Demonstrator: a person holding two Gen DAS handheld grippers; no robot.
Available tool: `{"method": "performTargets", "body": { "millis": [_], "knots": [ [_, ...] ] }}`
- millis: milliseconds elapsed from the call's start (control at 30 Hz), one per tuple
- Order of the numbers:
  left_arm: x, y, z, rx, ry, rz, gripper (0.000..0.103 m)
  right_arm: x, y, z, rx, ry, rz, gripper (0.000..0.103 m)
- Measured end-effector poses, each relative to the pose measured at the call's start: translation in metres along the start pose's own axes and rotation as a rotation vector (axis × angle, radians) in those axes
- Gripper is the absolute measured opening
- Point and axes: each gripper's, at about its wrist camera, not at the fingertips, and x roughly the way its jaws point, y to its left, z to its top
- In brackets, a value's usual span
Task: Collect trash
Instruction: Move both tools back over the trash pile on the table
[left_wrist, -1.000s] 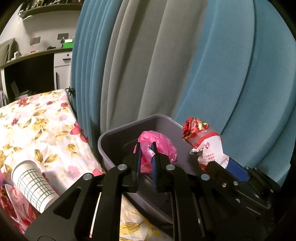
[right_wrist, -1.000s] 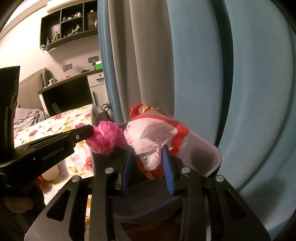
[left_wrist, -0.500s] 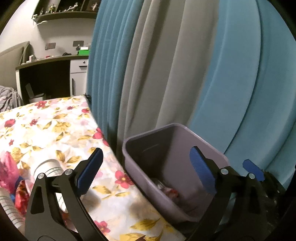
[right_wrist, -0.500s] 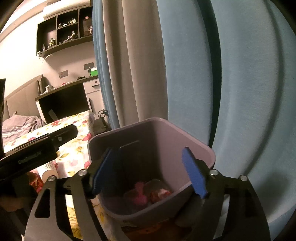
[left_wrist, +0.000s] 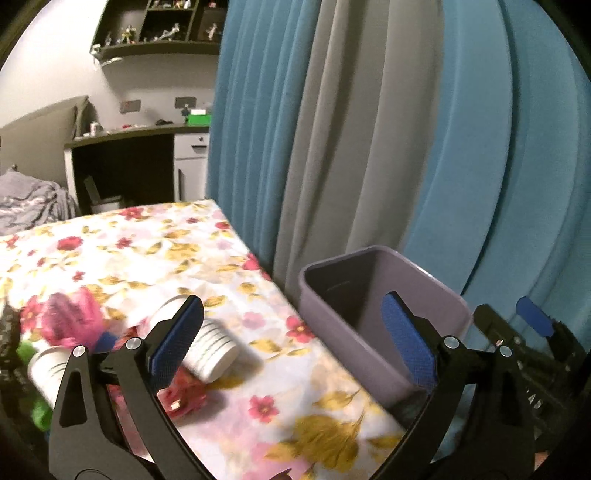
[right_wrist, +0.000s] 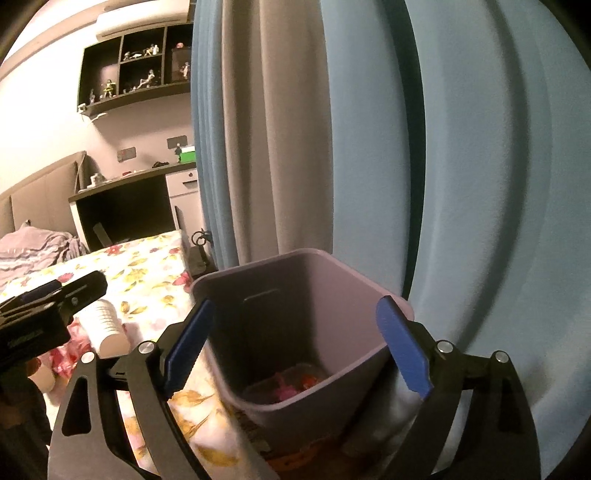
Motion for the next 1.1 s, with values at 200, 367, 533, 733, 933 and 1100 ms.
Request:
{"method": "performTargets", "body": {
  "millis": [200,367,533,733,933,1100],
  "knots": [
    [-0.042,0.029,-0.017,0.002,-0.001,0.051,0.096,-0.029,0.02,-0.006,-0.006,-0.031,0.012,0.087],
    [-0.085,0.069,-0.036,-0.032,-0.011,0.142,0.096,-0.049,0.043,-0.017,-0.01,-0.045,0.079,0.087],
    [-0.125,0.116,-0.063,-0.056,-0.003,0.262,0.096,-0.065,0.082,-0.032,-0.045,-0.039,0.178,0.087],
    [-0.175,0.178,-0.096,-0.146,0.005,0.398,0.096,-0.078,0.135,-0.054,-0.108,0.0,0.315,0.087],
    [-0.215,0.218,-0.111,-0.231,-0.026,0.501,0.096,-0.083,0.204,-0.08,-0.203,0.082,0.484,0.087],
    [-0.235,0.244,-0.119,-0.274,-0.036,0.546,0.096,-0.089,0.255,-0.1,-0.285,0.13,0.559,0.087]
  ]
}}
